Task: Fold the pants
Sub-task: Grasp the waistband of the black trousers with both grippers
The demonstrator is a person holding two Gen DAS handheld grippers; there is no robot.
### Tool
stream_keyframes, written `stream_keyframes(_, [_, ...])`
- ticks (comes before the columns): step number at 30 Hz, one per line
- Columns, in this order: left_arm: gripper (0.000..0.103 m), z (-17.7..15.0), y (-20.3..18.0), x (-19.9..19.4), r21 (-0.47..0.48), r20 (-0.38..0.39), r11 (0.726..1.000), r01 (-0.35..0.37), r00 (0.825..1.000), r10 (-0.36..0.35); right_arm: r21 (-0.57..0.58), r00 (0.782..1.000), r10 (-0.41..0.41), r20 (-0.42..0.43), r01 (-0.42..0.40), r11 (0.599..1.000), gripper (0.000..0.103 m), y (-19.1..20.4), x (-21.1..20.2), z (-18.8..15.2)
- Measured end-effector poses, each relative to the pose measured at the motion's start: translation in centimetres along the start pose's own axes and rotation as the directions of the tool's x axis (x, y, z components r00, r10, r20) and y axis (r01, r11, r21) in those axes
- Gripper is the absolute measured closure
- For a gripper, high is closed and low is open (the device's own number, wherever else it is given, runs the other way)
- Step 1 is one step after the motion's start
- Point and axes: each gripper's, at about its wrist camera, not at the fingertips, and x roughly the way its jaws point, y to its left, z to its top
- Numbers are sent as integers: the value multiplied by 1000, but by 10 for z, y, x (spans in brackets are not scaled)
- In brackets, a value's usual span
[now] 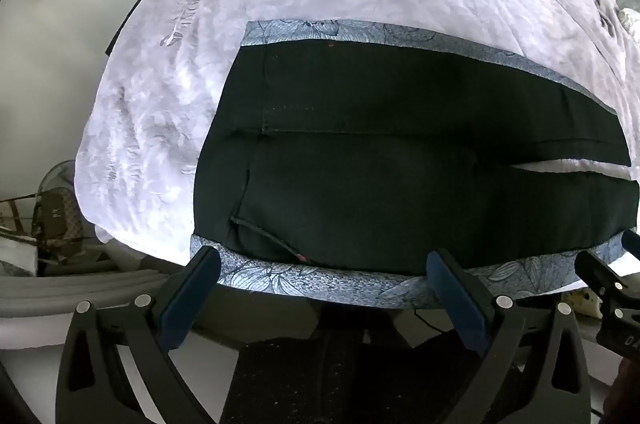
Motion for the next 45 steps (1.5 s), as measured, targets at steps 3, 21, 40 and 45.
stream_keyframes(3, [0, 0, 1, 0, 1, -1, 1000, 2, 1000, -2, -6, 1000, -1, 1, 1, 1000, 0, -2, -1, 1])
stream_keyframes(21, [0, -3, -1, -3, -7, -11, 1000, -11, 1000, 11, -12, 1000, 2, 0, -2, 1000, 0, -8, -3, 0])
stream_keyframes(40, [0, 3, 8, 4, -17, -8, 1000, 16, 1000, -16, 8, 998, -34, 51, 33, 999, 0, -3, -2, 6])
stream_keyframes(45, [0, 5, 22, 14, -14, -3, 1000, 19, 1000, -19, 20, 996, -51, 70, 50, 999, 0, 7, 3, 8])
